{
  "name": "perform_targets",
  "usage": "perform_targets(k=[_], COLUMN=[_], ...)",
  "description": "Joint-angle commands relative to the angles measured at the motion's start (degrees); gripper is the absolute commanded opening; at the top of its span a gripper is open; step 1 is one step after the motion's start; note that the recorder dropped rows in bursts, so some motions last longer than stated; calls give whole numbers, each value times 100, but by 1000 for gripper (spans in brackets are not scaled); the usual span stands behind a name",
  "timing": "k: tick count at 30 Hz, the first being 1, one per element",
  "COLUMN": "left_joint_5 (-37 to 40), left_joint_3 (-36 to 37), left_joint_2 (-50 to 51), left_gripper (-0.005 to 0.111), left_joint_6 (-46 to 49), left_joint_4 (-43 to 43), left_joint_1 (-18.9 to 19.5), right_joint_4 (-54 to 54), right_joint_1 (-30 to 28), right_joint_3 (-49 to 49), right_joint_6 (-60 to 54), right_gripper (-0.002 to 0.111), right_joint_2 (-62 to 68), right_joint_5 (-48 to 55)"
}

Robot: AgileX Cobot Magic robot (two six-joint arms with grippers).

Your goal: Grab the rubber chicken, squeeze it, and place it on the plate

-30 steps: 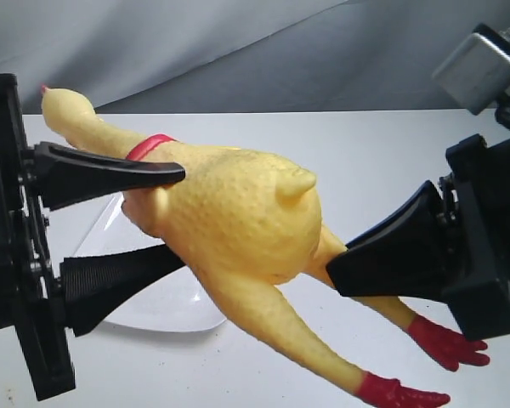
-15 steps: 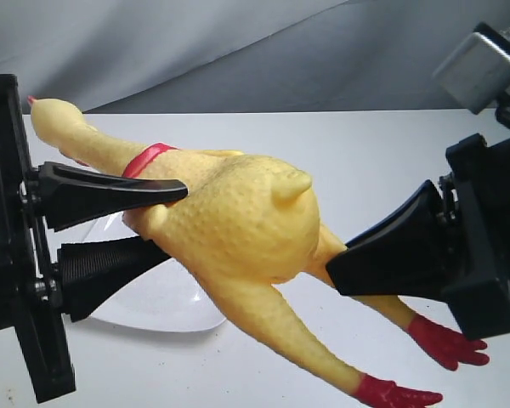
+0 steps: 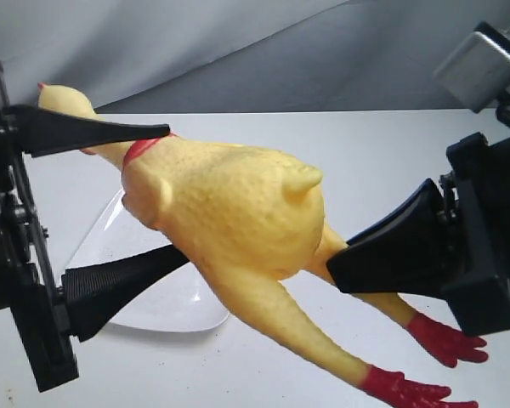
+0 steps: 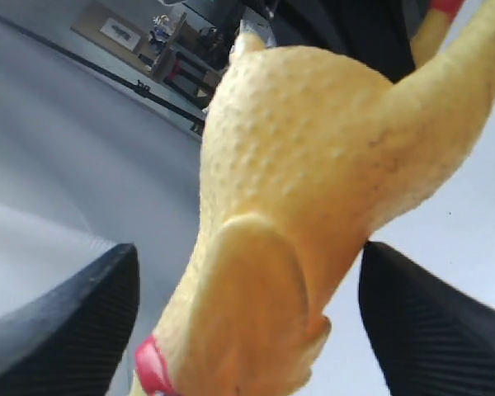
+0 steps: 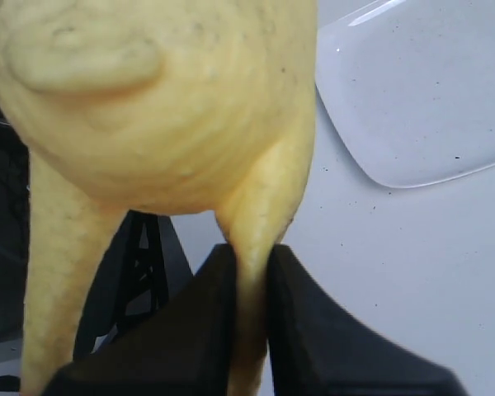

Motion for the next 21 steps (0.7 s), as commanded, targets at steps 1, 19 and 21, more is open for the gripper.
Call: perform_targets(k=[1, 19, 21], left_joint_5=[-15, 175, 175], left_joint_3=[-25, -25, -25], left_joint_2=[-614, -3546, -3612], left_gripper=[67, 13, 1], left_joint_6=[-211, -3227, -3252], left_joint_4=[-282, -199, -98], left_joint_1=[-15, -15, -15], right_joint_4=[49, 2394, 3180], right_joint_1=[-2, -2, -2], right_joint_3=[-38, -38, -38], right_joint_6=[-29, -2773, -3471], right_gripper=[0, 0, 0], right_joint_2=[-12, 2244, 2644], right_joint_5=[-506, -2399, -2268])
